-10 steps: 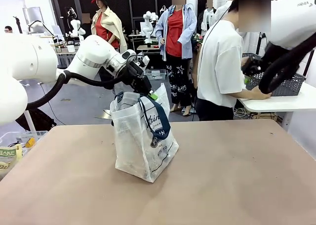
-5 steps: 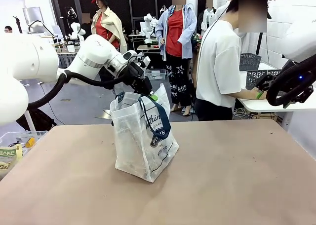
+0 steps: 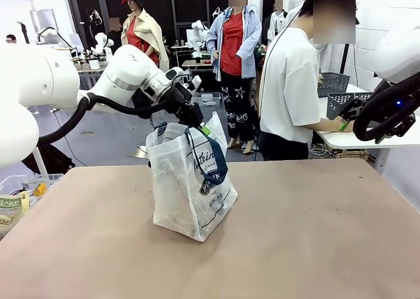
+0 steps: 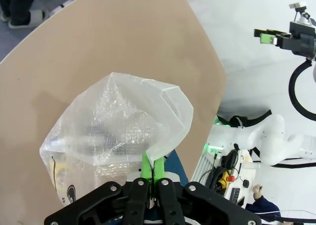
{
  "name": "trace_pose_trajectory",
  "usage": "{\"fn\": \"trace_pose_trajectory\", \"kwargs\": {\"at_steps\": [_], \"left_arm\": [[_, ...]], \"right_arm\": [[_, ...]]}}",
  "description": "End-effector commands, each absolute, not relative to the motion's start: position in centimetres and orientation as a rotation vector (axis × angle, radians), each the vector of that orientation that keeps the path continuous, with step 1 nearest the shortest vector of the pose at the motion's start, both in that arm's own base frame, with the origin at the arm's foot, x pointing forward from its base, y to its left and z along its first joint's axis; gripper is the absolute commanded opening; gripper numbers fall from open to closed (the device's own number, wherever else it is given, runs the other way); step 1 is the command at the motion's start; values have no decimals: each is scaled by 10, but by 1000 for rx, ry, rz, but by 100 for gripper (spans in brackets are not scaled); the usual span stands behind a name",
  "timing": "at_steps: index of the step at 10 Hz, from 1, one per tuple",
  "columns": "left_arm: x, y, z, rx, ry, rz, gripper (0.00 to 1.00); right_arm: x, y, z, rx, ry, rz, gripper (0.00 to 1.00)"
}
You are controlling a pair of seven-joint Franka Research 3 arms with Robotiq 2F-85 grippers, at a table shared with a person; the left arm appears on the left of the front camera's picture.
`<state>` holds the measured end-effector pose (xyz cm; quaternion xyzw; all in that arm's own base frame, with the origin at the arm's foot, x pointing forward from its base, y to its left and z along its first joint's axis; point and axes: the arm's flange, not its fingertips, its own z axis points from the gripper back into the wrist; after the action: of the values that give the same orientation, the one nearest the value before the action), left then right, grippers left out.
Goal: Transfer purchased items from the store into the shopping bag.
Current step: Move the Reusable shopping bag to the right side of the table.
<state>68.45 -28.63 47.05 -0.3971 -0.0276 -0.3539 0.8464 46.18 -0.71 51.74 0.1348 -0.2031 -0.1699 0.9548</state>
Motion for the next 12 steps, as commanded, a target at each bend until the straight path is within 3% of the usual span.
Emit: {"fn": "trace_pose_trajectory", "kwargs": {"at_steps": [1, 7, 12], "left_arm": [[685, -286, 470, -731, -79, -711, 0], [665, -246, 498, -676, -185, -634, 0], [643, -165, 548, -585, -323, -398, 0]], "right_arm": [[462, -8, 519, 265, -408, -340, 100], [462, -8, 519, 265, -408, -340, 100], [462, -8, 519, 265, -408, -340, 100]]}}
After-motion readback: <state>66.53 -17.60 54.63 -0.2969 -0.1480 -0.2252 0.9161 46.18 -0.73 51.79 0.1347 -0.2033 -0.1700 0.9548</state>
